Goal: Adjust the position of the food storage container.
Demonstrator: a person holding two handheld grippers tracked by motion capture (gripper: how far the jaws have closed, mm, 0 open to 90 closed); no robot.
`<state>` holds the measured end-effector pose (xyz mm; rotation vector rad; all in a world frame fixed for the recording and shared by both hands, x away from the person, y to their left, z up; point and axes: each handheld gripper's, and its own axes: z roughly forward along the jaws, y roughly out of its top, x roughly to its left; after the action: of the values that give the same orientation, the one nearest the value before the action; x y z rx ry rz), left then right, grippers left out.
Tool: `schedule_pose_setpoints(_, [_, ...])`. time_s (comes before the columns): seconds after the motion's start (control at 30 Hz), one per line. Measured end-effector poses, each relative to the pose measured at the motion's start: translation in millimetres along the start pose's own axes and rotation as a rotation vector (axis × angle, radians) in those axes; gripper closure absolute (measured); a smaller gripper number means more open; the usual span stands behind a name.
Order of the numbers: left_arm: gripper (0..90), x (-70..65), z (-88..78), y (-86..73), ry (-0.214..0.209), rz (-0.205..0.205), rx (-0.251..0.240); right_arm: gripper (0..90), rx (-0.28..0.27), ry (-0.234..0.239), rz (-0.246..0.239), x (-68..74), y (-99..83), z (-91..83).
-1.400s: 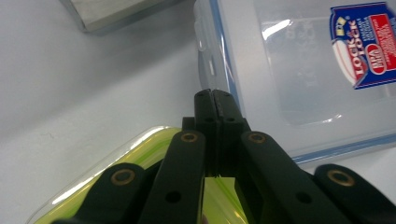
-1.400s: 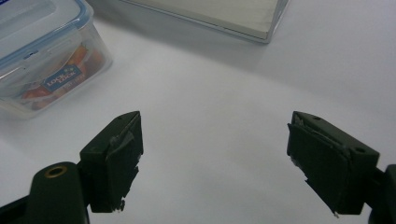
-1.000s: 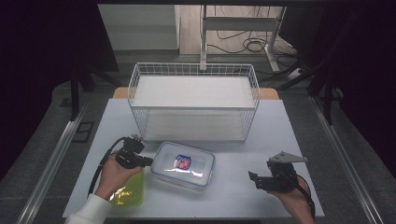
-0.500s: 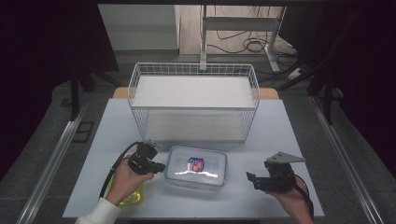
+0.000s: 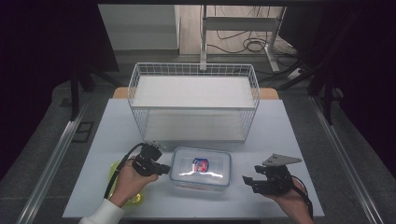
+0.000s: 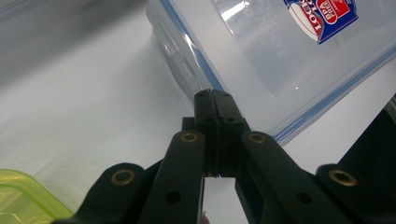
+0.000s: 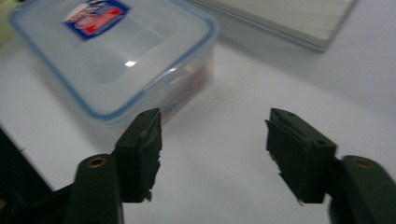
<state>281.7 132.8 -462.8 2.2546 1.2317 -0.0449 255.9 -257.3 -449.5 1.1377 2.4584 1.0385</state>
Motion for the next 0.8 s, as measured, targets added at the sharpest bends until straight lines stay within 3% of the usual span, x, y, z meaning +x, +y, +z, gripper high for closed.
schedule_pose_setpoints(0.07, [89.2, 1.4, -2.2, -1.0, -0.026, -0.006, -0.013, 39.7, 0.007, 0.019, -0.014, 3.6, 0.8, -0.2])
schedule_pose_setpoints(0.13, [81.8, 2.7, -7.5, -2.8, -0.011, -0.011, -0.051, 40.1, 0.012, 0.039, -0.025, 6.8, 0.9, 0.3])
schedule_pose_setpoints(0.2, [80.0, 3.5, -14.9, -6.6, -0.004, -0.023, -0.087, 40.3, 0.014, 0.046, -0.024, 8.1, 0.7, 0.5])
schedule_pose_setpoints(0.23, [71.1, 2.9, -22.3, -12.0, 0.012, -0.027, -0.127, 42.2, 0.021, 0.062, -0.035, 10.2, 0.3, 0.6])
schedule_pose_setpoints(0.33, [62.2, 2.5, -29.7, -18.0, 0.029, -0.029, -0.166, 46.4, 0.034, 0.091, -0.046, 13.3, 0.4, 0.8])
schedule_pose_setpoints(0.47, [40.2, 5.3, -38.8, -28.5, 0.032, -0.052, -0.208, 65.3, 0.078, 0.156, -0.077, 23.7, 1.5, 5.5])
schedule_pose_setpoints(0.5, [33.8, 7.1, -42.6, -33.9, 0.047, -0.056, -0.219, 73.5, 0.108, 0.177, -0.106, 31.0, 2.2, 8.9])
schedule_pose_setpoints(0.57, [31.9, 8.1, -44.4, -36.9, 0.05, -0.058, -0.224, 77.6, 0.12, 0.189, -0.124, 34.4, 2.4, 10.8])
schedule_pose_setpoints(0.7, [26.7, 15.4, -53.2, -46.5, 0.041, -0.078, -0.247, 88.5, 0.176, 0.237, -0.18, 54.1, 2.5, 24.7])
schedule_pose_setpoints(0.8, [25.4, 17.9, -55.7, -47.6, 0.037, -0.082, -0.252, 88.6, 0.197, 0.249, -0.207, 62.2, 3.0, 33.8])
